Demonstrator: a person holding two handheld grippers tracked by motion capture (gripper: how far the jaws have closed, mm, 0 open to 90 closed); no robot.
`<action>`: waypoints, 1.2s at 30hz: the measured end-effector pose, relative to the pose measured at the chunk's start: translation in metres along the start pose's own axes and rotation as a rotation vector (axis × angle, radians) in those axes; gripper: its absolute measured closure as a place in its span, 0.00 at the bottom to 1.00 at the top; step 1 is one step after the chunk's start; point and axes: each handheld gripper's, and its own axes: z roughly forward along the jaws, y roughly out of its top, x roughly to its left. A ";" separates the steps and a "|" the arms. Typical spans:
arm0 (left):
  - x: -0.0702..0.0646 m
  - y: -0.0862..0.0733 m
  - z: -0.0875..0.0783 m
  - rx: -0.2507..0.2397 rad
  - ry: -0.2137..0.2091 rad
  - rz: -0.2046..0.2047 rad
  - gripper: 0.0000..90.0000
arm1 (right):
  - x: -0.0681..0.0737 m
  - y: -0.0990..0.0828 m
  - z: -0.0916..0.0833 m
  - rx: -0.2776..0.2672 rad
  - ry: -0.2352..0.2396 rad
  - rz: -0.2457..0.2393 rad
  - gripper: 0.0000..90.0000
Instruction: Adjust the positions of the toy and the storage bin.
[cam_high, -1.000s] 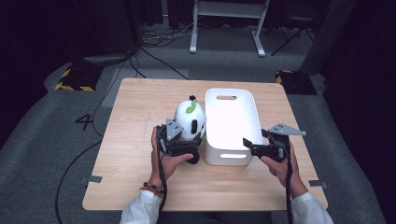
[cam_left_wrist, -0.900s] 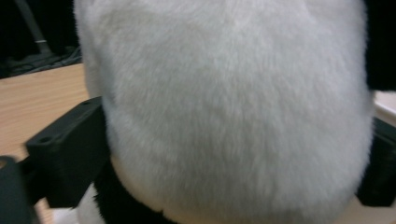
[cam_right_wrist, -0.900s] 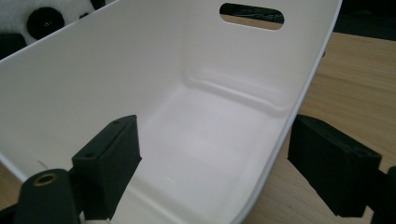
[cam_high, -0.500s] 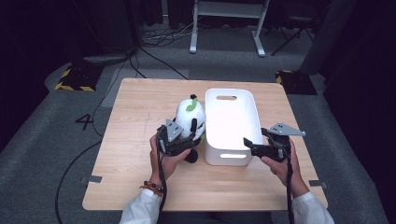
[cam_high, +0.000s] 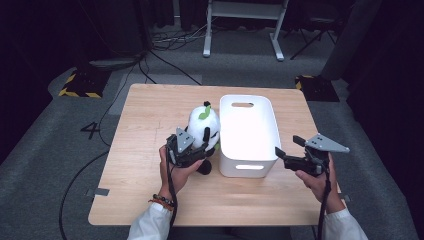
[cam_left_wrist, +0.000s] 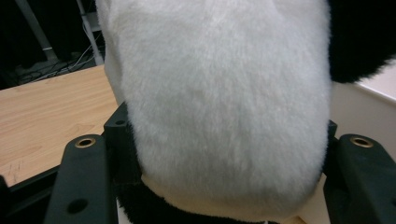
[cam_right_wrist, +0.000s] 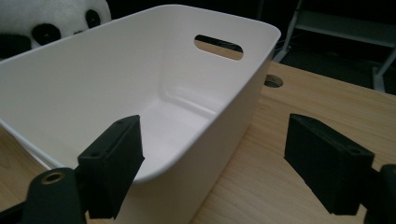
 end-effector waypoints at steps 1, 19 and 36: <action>0.000 0.000 0.000 0.002 -0.003 0.003 0.39 | -0.006 -0.005 -0.003 -0.020 0.007 -0.002 0.21; -0.001 -0.001 -0.001 0.003 -0.010 0.014 0.39 | -0.045 -0.077 -0.004 0.128 0.025 -0.035 0.23; -0.001 -0.004 0.000 -0.011 -0.014 0.015 0.39 | -0.071 -0.125 0.009 0.306 -0.027 0.059 0.22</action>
